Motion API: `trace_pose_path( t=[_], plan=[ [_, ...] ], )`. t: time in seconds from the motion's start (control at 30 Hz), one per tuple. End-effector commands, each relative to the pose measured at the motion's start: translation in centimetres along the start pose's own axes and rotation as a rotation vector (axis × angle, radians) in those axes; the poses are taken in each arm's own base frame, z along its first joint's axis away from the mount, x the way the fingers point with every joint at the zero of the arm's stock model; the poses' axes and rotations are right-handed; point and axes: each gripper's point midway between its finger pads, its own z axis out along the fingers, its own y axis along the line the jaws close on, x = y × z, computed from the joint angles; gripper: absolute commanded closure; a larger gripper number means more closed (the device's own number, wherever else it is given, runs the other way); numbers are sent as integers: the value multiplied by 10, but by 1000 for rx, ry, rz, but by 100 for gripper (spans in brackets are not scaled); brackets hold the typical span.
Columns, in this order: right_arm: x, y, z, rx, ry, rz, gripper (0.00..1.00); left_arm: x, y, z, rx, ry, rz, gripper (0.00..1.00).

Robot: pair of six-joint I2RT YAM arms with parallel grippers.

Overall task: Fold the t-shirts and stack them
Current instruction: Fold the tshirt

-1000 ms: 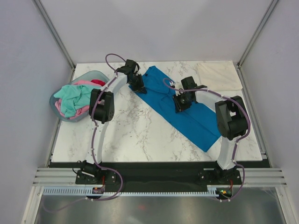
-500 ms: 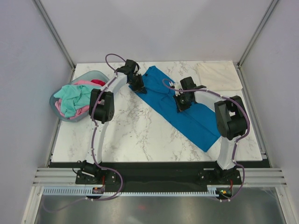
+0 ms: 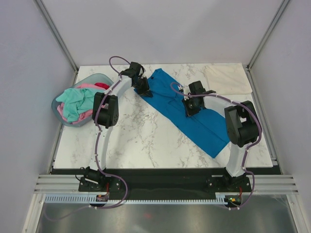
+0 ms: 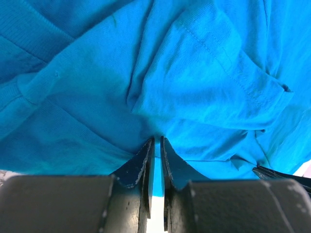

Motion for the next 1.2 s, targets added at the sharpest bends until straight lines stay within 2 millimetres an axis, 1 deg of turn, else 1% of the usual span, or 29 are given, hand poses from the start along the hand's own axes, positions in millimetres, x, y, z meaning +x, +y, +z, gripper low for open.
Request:
trace_pose_path(
  t=[0.0, 0.13, 0.27, 0.37, 0.4, 0.43, 0.47, 0.5, 0.53, 0.57, 0.6, 0.63, 0.67, 0.7, 0.73, 0.77, 0.8, 0.83, 0.87, 0.93, 0.97, 1.0, 1.03, 1.07, 1.1, 1.13, 1.17],
  plan=[
    [15, -9, -8, 44, 31, 24, 100, 6, 32, 19, -72, 18, -45, 83],
    [19, -5, -10, 30, 31, 44, 100, 5, 29, 17, -62, 15, -45, 82],
    [15, 0, -15, 14, 1, 62, 100, 4, 25, 16, -45, 17, -52, 82],
    [18, 0, -15, 21, -2, 95, 99, 5, 21, 16, -27, 24, -61, 82],
    [20, 0, -15, 25, 1, 109, 94, 5, 16, 14, -4, 30, -66, 81],
    [19, 1, -17, 28, -8, 108, 91, 4, 12, 12, 10, 26, -64, 80],
    [12, 0, -22, 39, -35, 130, 89, 2, 7, 9, 23, 22, -59, 79],
    [7, 0, -25, 42, -53, 149, 83, 0, 2, 5, 43, 20, -57, 79],
    [3, 0, -29, 50, -69, 162, 80, -1, -1, 2, 53, 16, -54, 77],
    [-6, -1, -36, 57, -108, 170, 78, -4, -5, -3, 63, 9, -51, 77],
    [-10, -6, -40, 89, -127, 187, 72, -8, -13, -9, 83, -2, -43, 76],
    [-15, -10, -47, 125, -155, 230, 68, -11, -18, -14, 94, -9, -38, 73],
    [-18, -16, -52, 168, -169, 260, 67, -14, -22, -19, 104, -18, -32, 72],
    [-20, -25, -58, 227, -185, 286, 67, -18, -31, -29, 120, -34, -24, 71],
    [-23, -29, -63, 260, -200, 352, 67, -20, -34, -33, 126, -41, -21, 71],
    [-16, -32, -70, 294, -182, 394, 69, -22, -37, -37, 129, -49, -17, 70],
    [-13, -34, -74, 323, -176, 436, 71, -25, -41, -45, 132, -67, -7, 70],
    [-10, -37, -79, 351, -172, 480, 71, -26, -43, -48, 133, -73, -2, 70],
    [2, -35, -81, 366, -136, 534, 71, -27, -44, -51, 132, -77, -1, 70],
    [25, -41, -85, 426, -81, 600, 71, -26, -43, -53, 125, -80, 1, 70],
    [37, -46, -89, 432, -55, 654, 70, -23, -41, -50, 121, -72, -2, 70],
    [52, -49, -89, 439, -24, 683, 71, -18, -39, -48, 123, -54, -6, 70],
    [60, -49, -95, 433, -18, 713, 71, -14, -38, -45, 123, -43, -10, 71],
    [66, -54, -99, 442, -22, 767, 71, -7, -33, -40, 116, -24, -16, 71],
    [80, -54, -101, 454, -3, 788, 71, -4, -31, -37, 114, -16, -18, 71],
    [84, -54, -110, 467, -17, 813, 70, -1, -30, -34, 108, -10, -15, 71],
    [91, -58, -114, 489, -22, 842, 70, 4, -28, -29, 102, -1, -16, 71]
  ],
)
